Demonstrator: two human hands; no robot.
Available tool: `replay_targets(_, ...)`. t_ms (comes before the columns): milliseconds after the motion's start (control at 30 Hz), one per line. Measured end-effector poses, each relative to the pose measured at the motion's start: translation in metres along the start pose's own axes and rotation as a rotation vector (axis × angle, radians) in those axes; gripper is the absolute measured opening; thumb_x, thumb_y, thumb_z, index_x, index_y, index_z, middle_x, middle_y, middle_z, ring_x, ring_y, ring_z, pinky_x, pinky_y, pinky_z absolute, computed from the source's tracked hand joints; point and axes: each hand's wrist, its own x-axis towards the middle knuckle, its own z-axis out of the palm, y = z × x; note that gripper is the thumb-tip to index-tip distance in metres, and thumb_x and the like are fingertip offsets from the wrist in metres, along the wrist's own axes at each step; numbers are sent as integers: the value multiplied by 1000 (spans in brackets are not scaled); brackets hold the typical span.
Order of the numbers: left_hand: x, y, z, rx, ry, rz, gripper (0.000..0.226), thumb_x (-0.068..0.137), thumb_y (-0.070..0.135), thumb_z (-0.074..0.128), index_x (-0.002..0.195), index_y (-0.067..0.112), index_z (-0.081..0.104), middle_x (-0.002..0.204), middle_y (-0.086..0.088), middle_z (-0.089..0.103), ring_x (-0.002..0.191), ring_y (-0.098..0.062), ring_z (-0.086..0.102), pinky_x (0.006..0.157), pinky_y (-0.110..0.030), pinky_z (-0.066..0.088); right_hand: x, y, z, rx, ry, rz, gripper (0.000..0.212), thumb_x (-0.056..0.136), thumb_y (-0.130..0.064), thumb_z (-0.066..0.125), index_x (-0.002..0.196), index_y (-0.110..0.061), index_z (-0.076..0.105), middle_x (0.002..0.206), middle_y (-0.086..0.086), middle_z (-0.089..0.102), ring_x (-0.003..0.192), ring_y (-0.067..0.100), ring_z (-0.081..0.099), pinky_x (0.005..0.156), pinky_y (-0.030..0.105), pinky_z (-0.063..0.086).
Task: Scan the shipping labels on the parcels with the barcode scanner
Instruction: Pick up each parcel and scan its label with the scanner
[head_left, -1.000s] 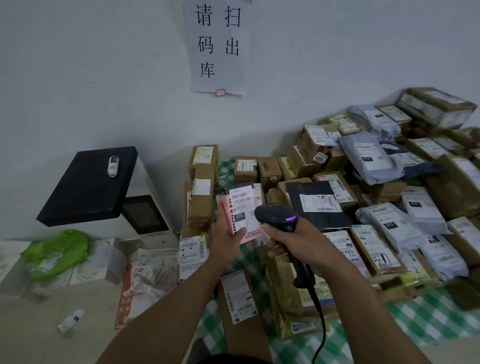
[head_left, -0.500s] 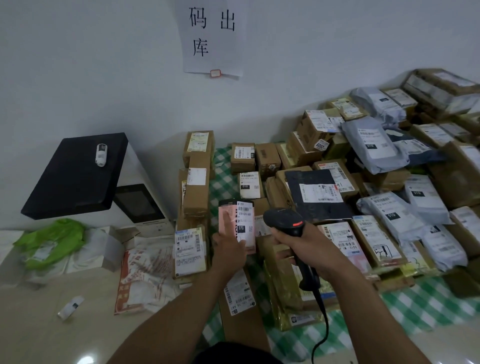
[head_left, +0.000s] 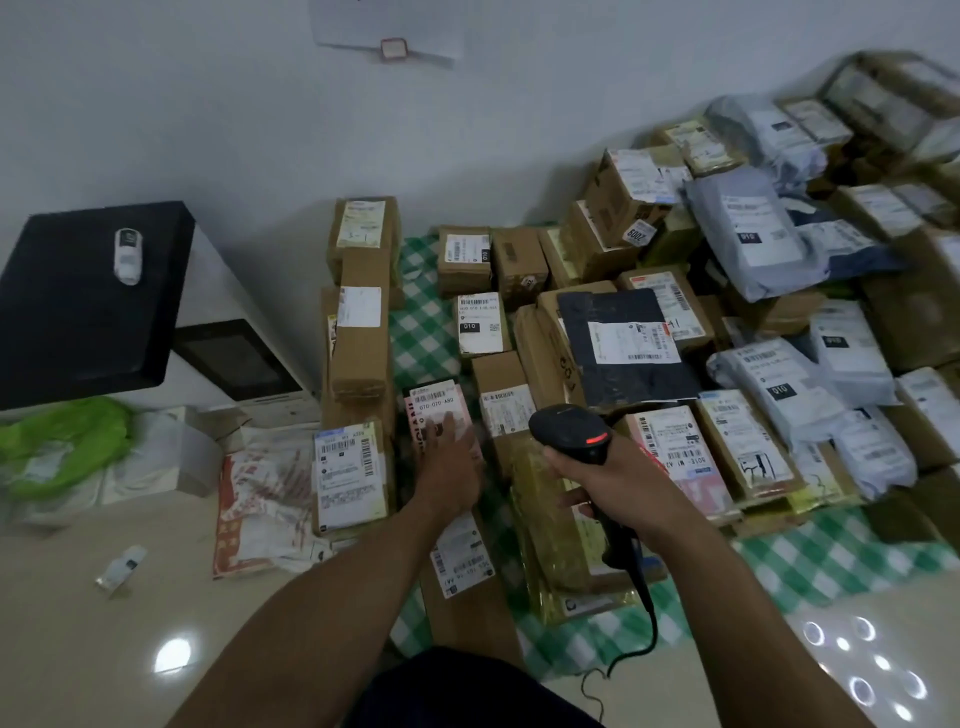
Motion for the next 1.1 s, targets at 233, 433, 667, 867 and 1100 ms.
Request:
replay_targets(233,8,0,16,-4,-31,1,71,106,33,48,161,47,6,170,-6,-24,152,-43,-27,120,-64,-11,10,15,3,-30,-3,55,23,96,-39,71,115,-44,59,107,-7,74,78,14,78,70,28,54)
replay_targets(433,-3,-8,17,-10,-46,-58,79,104,38,52,163,37,0,168,-9,-30,150,-42,-31,123,-60,-10,10,24,0,-15,13,68,32,97,-38,72,127,-39,61,110,-7,75,80,16,79,76,35,55)
replay_targets(667,-61,-7,39,43,6,48,115,85,59,73,163,38,-10,164,-5,-36,147,-34,-39,122,-57,-12,-1,29,2,-5,30,54,35,96,-39,73,128,-35,62,111,-7,75,80,14,78,76,33,57)
replay_targets(867,-90,-28,70,159,20,44,131,75,71,74,160,38,-20,161,-9,-42,143,-38,-43,120,-55,-20,-12,34,8,-23,37,35,30,95,-38,73,123,-37,63,105,-7,77,77,11,78,68,27,53)
replay_targets(1100,-91,-30,51,89,43,123,127,77,63,79,163,38,-12,165,-4,-36,148,-33,-40,124,-53,-10,-24,41,3,-12,80,-20,25,95,-36,75,118,-37,66,101,-8,77,77,13,78,68,29,52)
